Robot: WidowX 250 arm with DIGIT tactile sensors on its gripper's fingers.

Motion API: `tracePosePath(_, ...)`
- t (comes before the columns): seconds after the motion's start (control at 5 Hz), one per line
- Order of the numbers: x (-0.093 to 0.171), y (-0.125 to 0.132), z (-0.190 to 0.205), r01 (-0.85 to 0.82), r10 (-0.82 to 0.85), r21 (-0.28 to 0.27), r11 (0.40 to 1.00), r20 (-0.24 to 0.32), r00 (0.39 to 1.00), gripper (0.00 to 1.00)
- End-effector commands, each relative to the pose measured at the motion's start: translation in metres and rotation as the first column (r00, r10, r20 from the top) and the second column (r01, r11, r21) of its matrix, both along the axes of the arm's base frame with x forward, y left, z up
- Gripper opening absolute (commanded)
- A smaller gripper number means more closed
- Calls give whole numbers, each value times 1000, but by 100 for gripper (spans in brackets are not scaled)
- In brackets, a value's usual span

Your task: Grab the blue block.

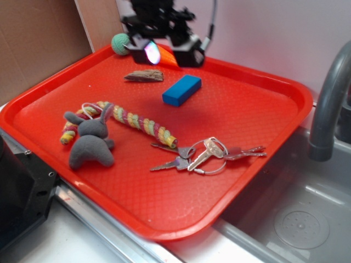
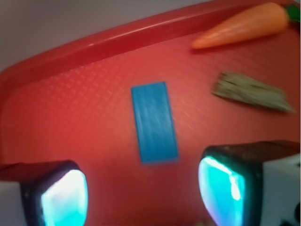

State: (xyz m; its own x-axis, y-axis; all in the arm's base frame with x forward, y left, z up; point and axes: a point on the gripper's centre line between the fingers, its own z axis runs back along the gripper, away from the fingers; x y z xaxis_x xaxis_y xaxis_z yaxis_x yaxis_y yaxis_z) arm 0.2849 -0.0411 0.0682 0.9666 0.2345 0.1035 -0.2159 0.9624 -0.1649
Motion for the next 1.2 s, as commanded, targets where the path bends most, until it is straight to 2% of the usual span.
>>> tracePosePath(0.0,18,14,-19,25,-25,-31,999,-16,1000,100)
tracePosePath(0.4,7,5,-53,57,-61,-29,998,-142,988,100)
tracePosePath(0.6,5,6,-61,41,-35,24,999,-207,978,37)
tracePosePath(0.8,3,3,-51,36,-21,63,997,-217,976,0)
tracePosePath(1.0,0,1,-20,39,-21,99,994,-176,984,0)
